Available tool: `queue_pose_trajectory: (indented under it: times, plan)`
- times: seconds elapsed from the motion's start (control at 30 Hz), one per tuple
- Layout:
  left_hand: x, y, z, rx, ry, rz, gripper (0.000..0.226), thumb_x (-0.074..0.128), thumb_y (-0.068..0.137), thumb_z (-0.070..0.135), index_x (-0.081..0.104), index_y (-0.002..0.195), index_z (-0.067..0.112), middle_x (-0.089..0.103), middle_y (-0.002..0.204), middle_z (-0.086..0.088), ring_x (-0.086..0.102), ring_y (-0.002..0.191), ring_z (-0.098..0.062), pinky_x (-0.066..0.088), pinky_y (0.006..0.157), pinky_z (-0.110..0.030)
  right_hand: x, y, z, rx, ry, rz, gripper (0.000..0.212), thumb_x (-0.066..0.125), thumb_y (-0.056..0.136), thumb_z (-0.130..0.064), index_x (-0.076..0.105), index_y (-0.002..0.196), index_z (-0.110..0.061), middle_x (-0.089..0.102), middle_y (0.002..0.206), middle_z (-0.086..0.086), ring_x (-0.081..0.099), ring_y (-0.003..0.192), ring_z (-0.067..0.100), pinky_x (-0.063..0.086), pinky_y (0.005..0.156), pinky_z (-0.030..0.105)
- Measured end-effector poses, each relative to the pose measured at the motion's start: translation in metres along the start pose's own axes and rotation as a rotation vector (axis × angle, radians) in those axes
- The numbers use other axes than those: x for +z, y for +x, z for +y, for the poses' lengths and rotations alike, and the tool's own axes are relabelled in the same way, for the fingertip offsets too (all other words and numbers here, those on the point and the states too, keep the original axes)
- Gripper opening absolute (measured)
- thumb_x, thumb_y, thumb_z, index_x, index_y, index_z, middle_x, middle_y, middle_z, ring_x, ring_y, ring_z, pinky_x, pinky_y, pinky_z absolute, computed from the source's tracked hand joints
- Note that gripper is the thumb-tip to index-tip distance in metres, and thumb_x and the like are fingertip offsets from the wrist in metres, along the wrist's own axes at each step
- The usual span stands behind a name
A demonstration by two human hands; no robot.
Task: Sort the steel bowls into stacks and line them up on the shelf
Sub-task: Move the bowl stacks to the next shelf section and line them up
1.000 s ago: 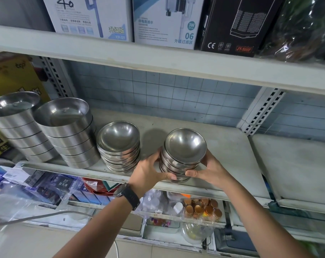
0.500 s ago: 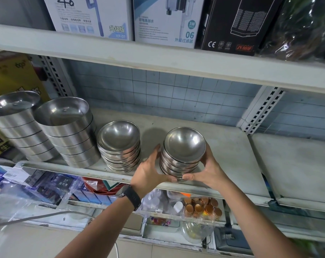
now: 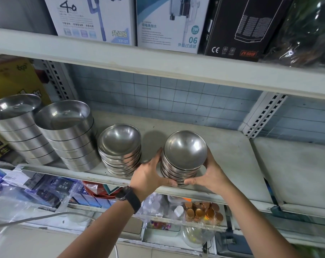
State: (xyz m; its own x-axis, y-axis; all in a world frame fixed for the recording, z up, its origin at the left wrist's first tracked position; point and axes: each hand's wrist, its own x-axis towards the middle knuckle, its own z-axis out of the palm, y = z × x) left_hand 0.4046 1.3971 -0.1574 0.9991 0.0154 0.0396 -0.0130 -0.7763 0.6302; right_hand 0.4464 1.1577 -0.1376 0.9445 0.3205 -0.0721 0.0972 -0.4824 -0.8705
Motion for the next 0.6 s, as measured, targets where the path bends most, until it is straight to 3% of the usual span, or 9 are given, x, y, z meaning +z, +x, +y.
queue_pose_trajectory:
  times: [0.1, 0.2, 0.37, 0.5, 0.6]
  plan:
    - [-0.002, 0.0, 0.003, 0.03, -0.114, -0.028, 0.13, 0.085, 0.047, 0.074, 0.024, 0.156, 0.036, 0.062, 0.137, 0.009, 0.058, 0.124, -0.013, 0.048, 0.1, -0.023, -0.002, 0.001, -0.003, -0.017, 0.025, -0.033, 0.146, 0.102, 0.044, -0.036, 0.008, 0.155, -0.045, 0.041, 0.132, -0.037, 0.038, 0.139, 0.003, 0.032, 0.116, 0.03]
    - [-0.004, 0.001, 0.006, 0.036, -0.194, -0.048, 0.132, 0.086, 0.045, 0.074, 0.025, 0.155, 0.034, 0.053, 0.147, 0.01, 0.049, 0.135, -0.01, 0.044, 0.11, -0.029, -0.006, 0.0, -0.008, -0.047, 0.084, -0.048, 0.149, 0.101, 0.038, -0.048, 0.007, 0.154, -0.05, 0.036, 0.141, -0.036, 0.035, 0.139, -0.001, 0.03, 0.118, 0.029]
    - [-0.004, 0.0, 0.013, 0.054, -0.241, -0.039, 0.132, 0.078, 0.044, 0.079, 0.026, 0.155, 0.03, 0.05, 0.149, 0.009, 0.044, 0.139, -0.009, 0.036, 0.112, -0.02, -0.01, -0.002, -0.019, -0.067, 0.158, -0.011, 0.143, 0.102, 0.042, -0.036, 0.011, 0.149, -0.062, 0.03, 0.149, -0.024, 0.028, 0.144, 0.004, 0.029, 0.119, 0.033]
    - [-0.004, -0.001, 0.013, 0.048, -0.254, -0.03, 0.135, 0.073, 0.044, 0.084, 0.025, 0.157, 0.028, 0.049, 0.151, 0.009, 0.041, 0.141, -0.009, 0.031, 0.113, -0.017, -0.009, -0.001, -0.022, -0.065, 0.164, -0.01, 0.135, 0.102, 0.046, -0.032, 0.02, 0.15, -0.057, 0.037, 0.143, -0.032, 0.038, 0.137, -0.003, 0.033, 0.119, 0.031]
    - [-0.003, -0.001, 0.012, 0.039, -0.264, -0.044, 0.133, 0.079, 0.046, 0.078, 0.023, 0.157, 0.031, 0.051, 0.149, 0.01, 0.043, 0.14, -0.009, 0.036, 0.114, -0.022, -0.009, -0.002, -0.022, -0.067, 0.173, -0.017, 0.136, 0.102, 0.041, -0.042, 0.023, 0.151, -0.052, 0.041, 0.147, -0.024, 0.041, 0.137, -0.003, 0.035, 0.119, 0.036]
